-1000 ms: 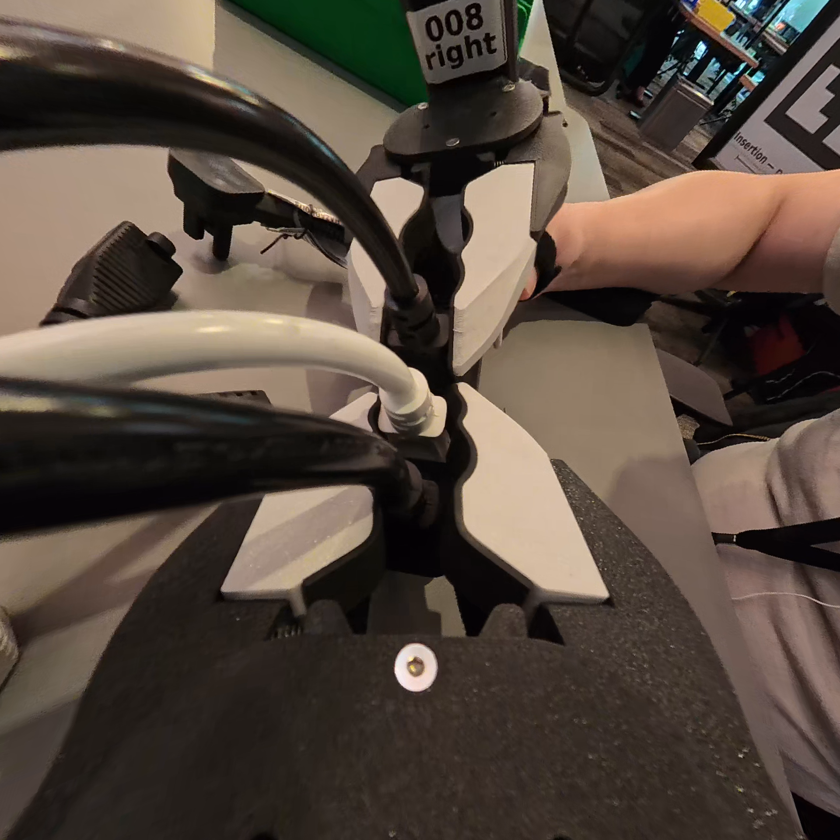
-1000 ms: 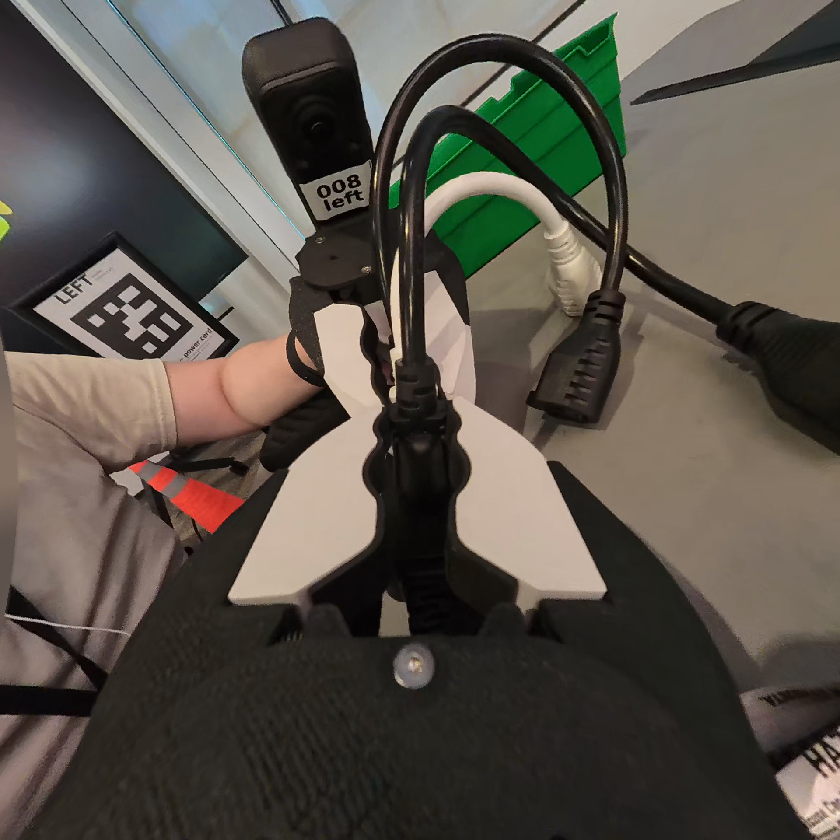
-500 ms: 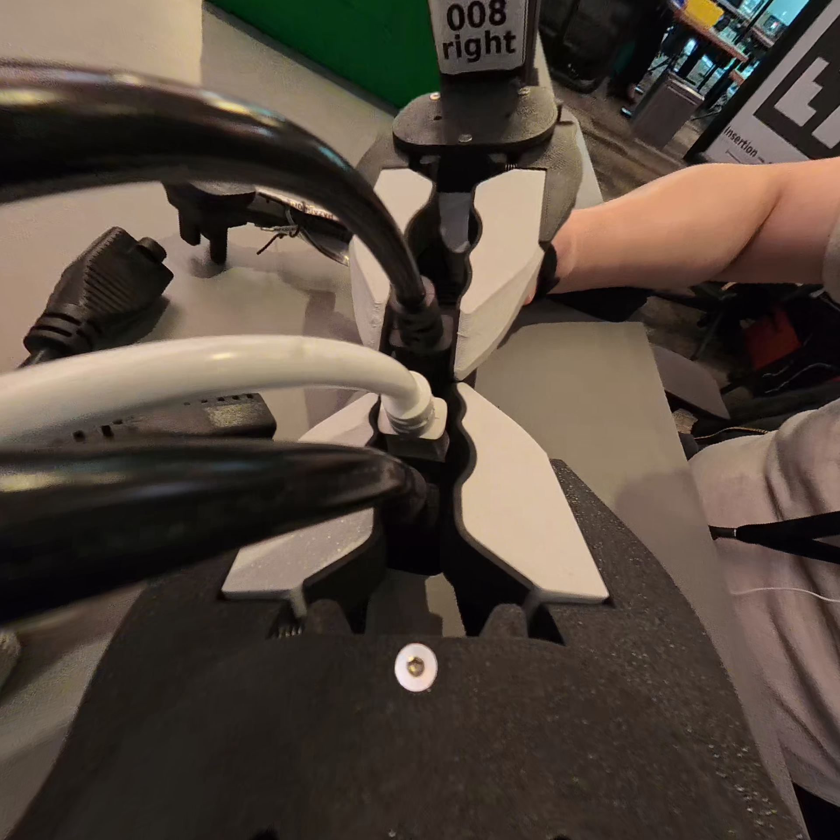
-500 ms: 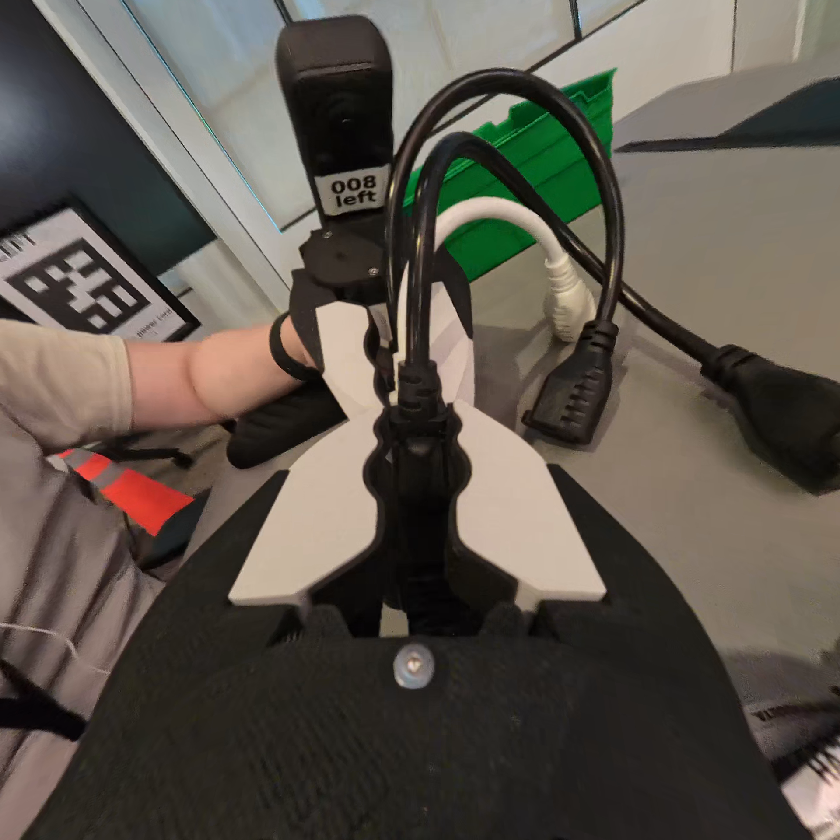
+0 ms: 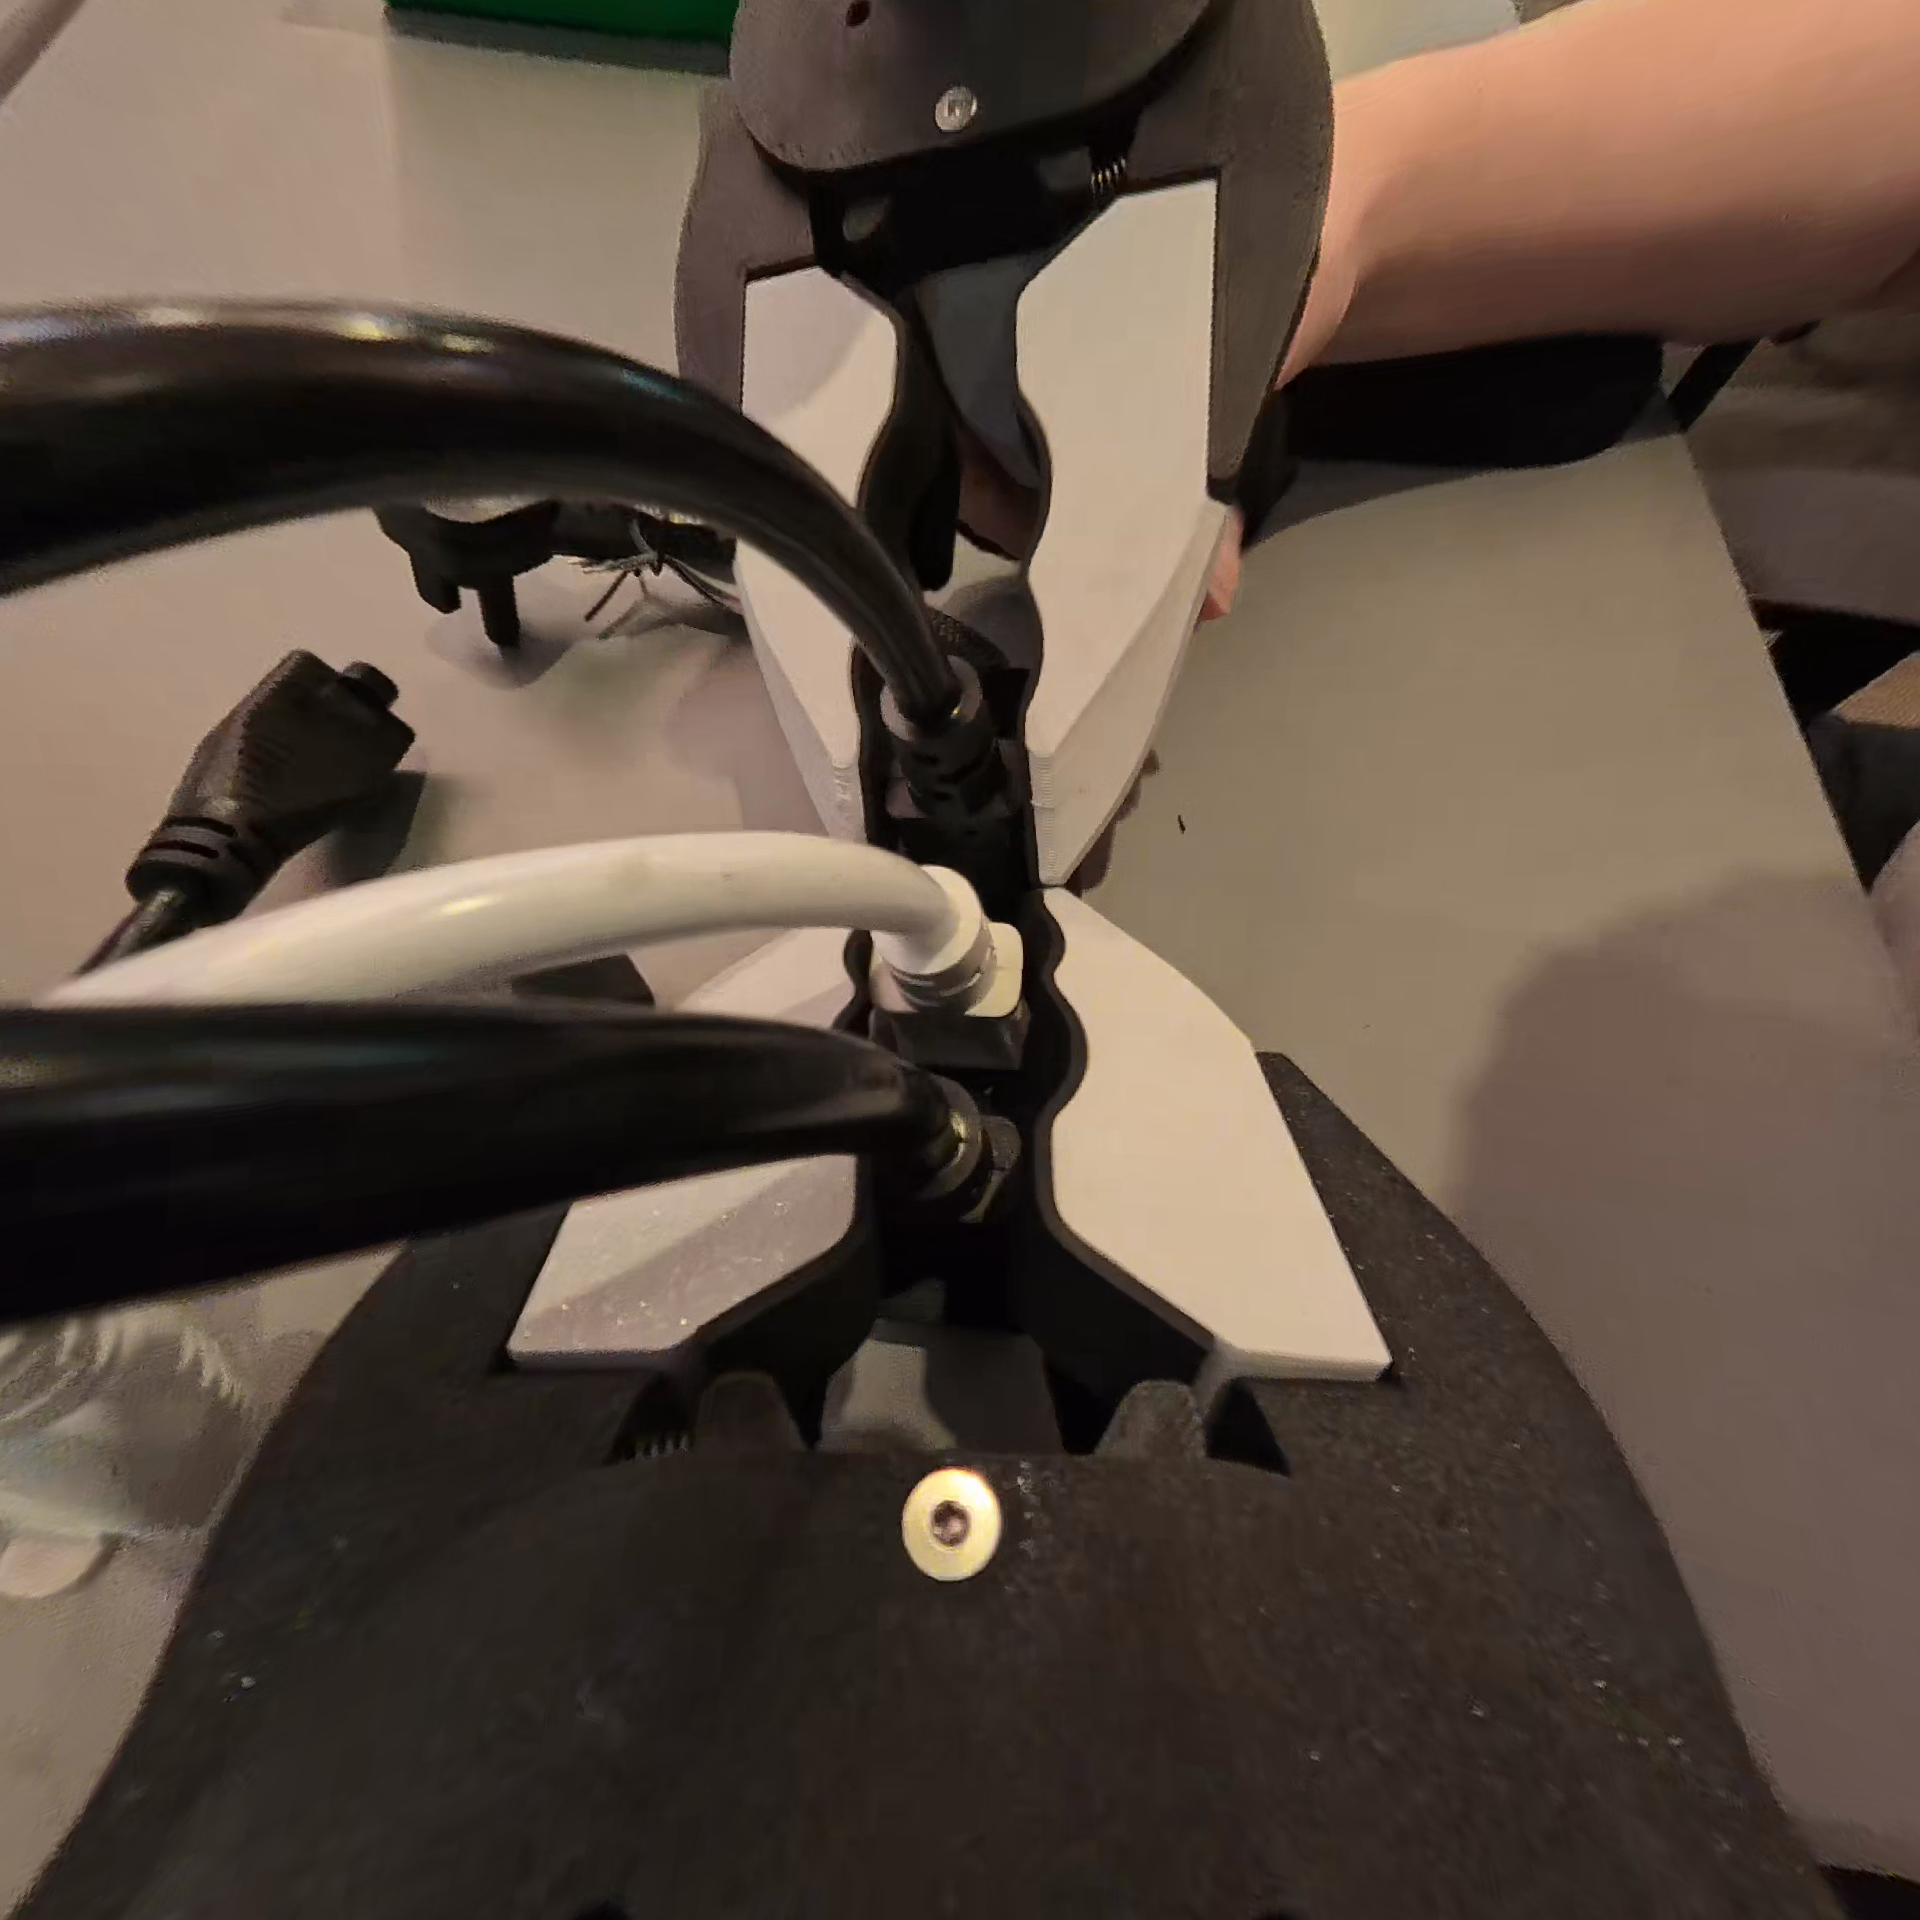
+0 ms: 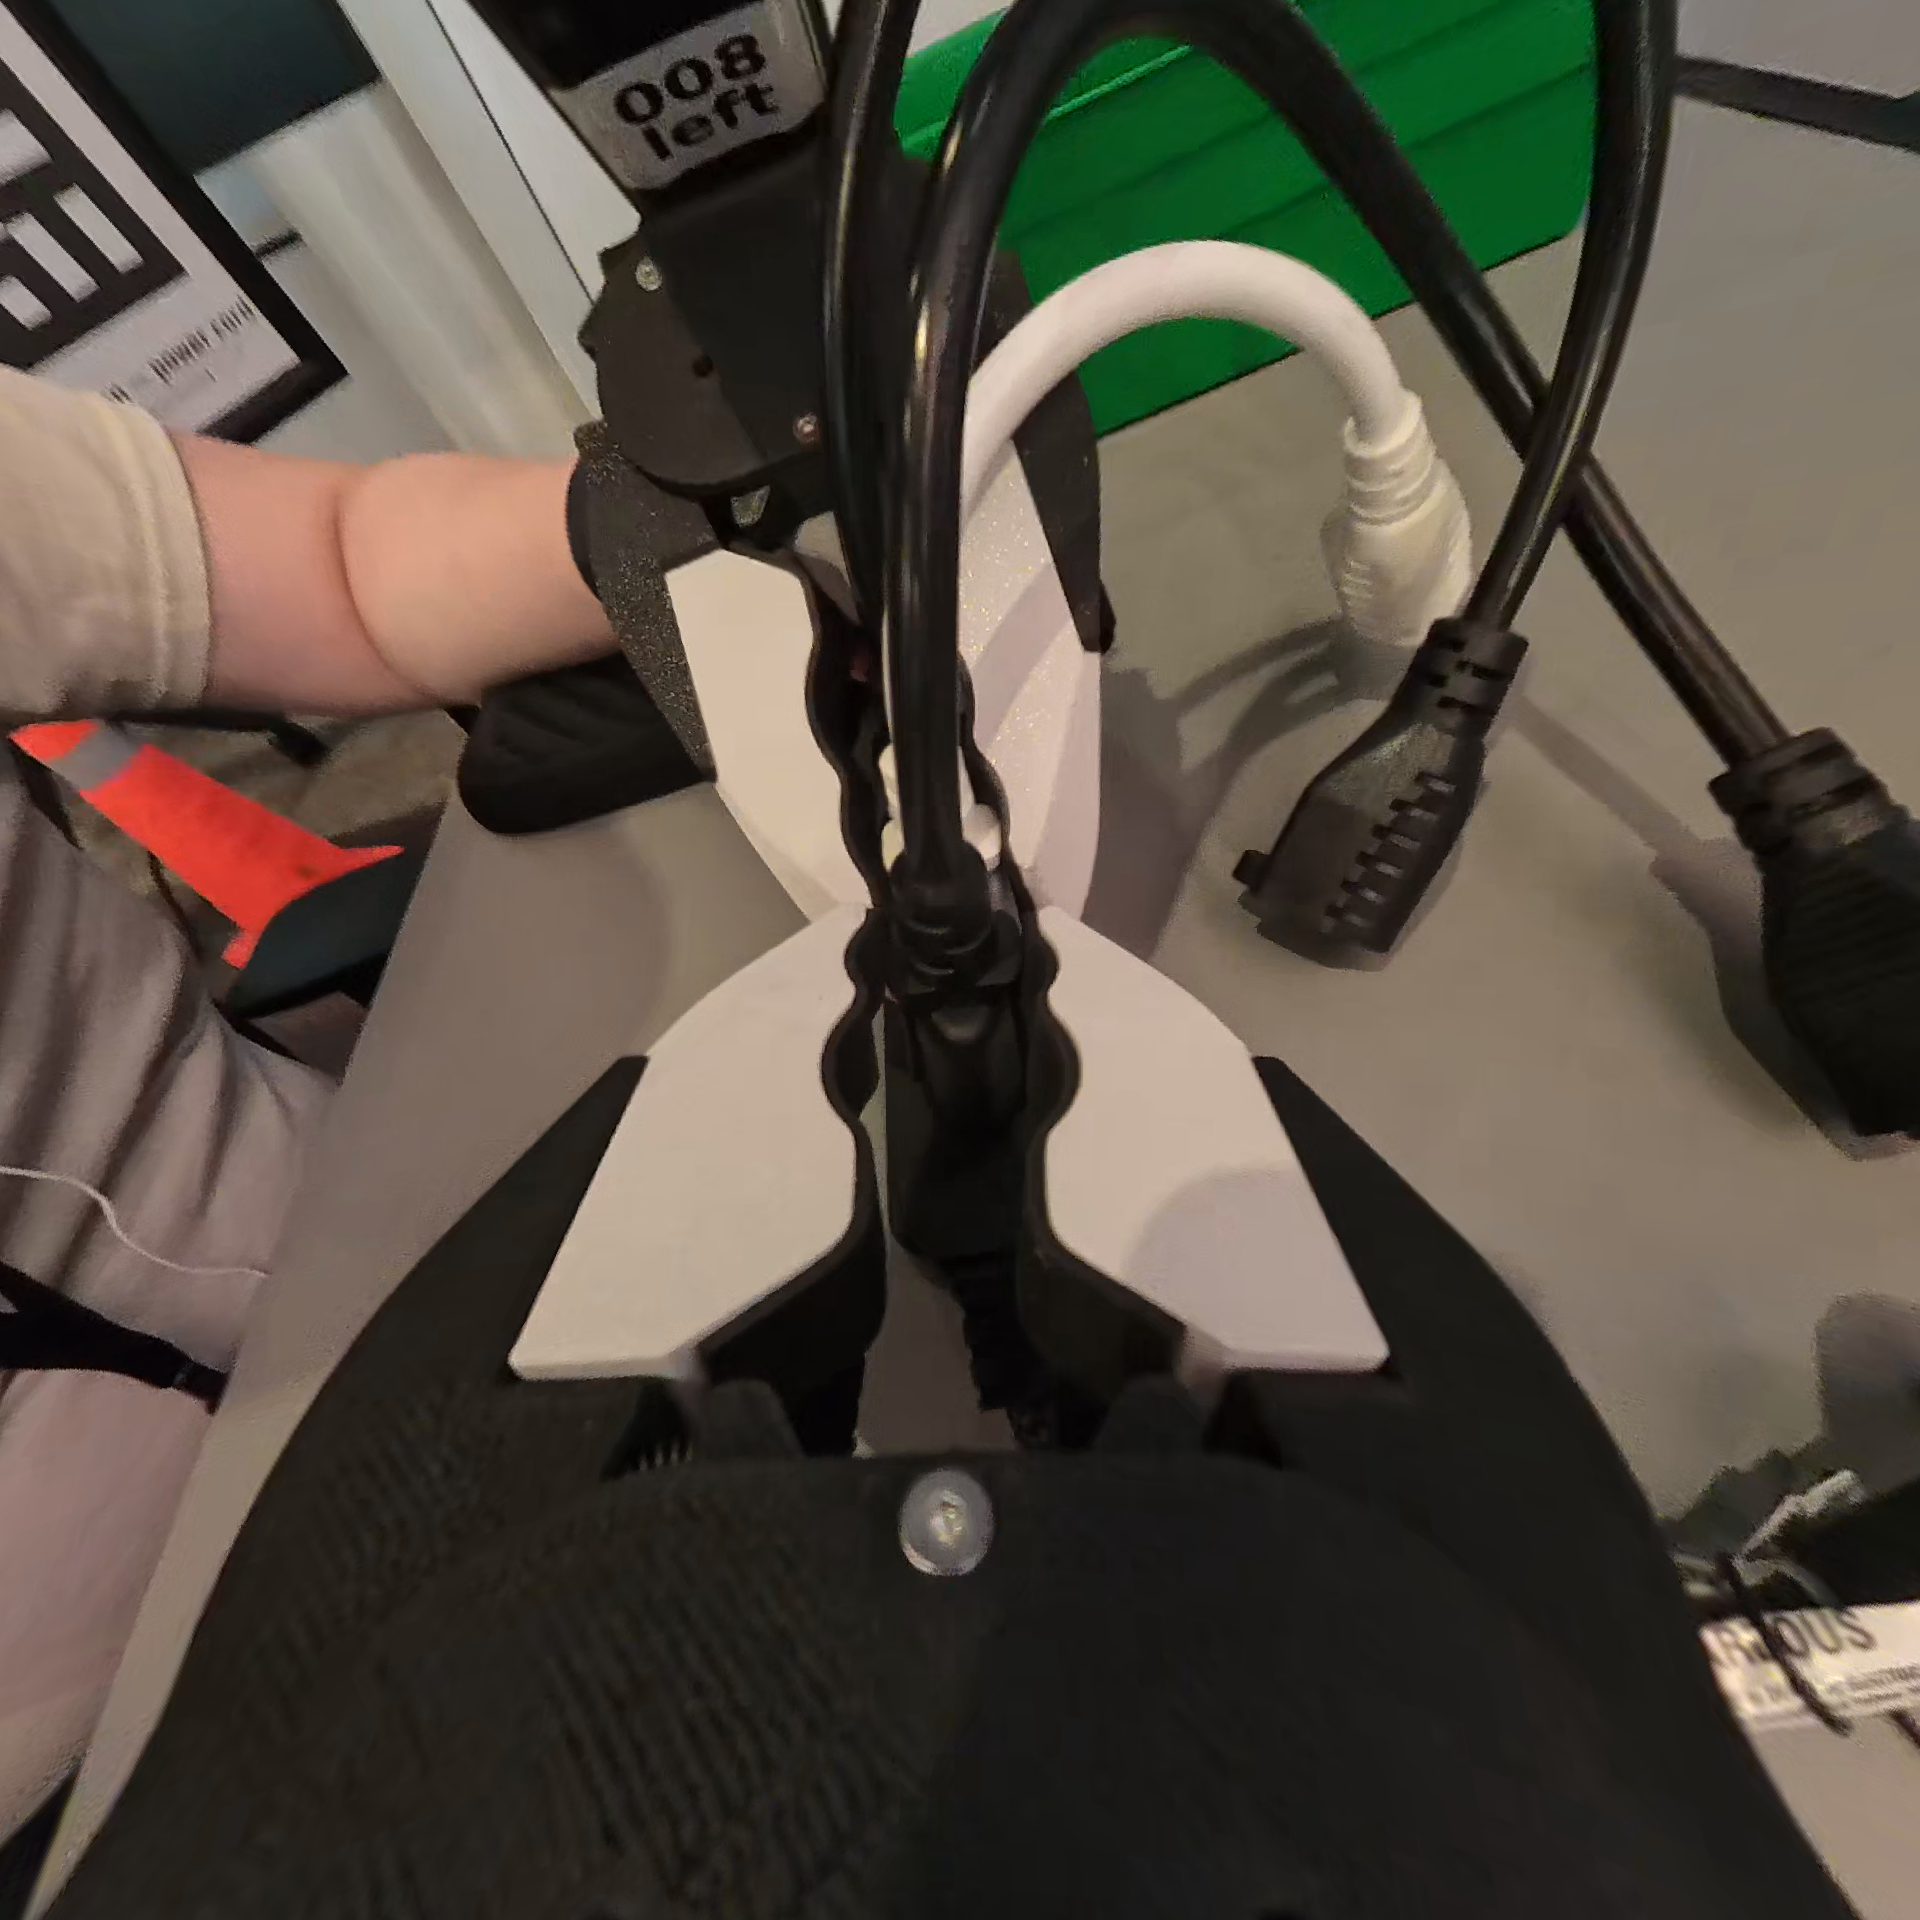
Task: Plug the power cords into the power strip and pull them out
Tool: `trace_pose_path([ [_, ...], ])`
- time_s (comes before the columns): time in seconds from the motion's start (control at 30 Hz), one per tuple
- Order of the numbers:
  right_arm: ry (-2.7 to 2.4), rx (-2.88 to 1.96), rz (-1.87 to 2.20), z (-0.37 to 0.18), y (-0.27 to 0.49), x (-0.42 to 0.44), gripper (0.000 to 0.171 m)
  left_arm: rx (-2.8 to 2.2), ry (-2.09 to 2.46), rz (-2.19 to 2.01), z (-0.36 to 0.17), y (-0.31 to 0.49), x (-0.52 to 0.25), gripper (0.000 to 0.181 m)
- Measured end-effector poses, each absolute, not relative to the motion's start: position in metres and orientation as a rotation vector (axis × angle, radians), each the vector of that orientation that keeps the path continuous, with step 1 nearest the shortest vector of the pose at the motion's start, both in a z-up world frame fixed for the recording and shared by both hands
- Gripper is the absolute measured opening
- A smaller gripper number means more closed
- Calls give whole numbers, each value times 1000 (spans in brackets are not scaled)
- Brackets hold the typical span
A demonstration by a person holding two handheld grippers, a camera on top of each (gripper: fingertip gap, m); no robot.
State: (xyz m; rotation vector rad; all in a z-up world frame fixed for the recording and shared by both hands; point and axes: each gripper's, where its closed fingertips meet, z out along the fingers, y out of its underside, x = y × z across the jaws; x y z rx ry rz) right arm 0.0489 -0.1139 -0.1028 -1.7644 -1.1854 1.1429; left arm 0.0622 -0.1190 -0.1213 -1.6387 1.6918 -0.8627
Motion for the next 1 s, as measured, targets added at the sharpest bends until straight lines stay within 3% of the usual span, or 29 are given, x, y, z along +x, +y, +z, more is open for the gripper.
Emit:
trace_pose_path([
  [0.13,-1205,-1715,1074,-102,-115,48,23,-1629,1689,-931,-122,-122,63,27],
  [0.2,-1148,-1740,1142,-100,-114,47,23,-1706,1695,-989,-131,-127,67,44],
  [1.0,-1068,-1724,1344,-96,-110,39,22,-1759,1700,-1081,-134,-129,66,39],
])
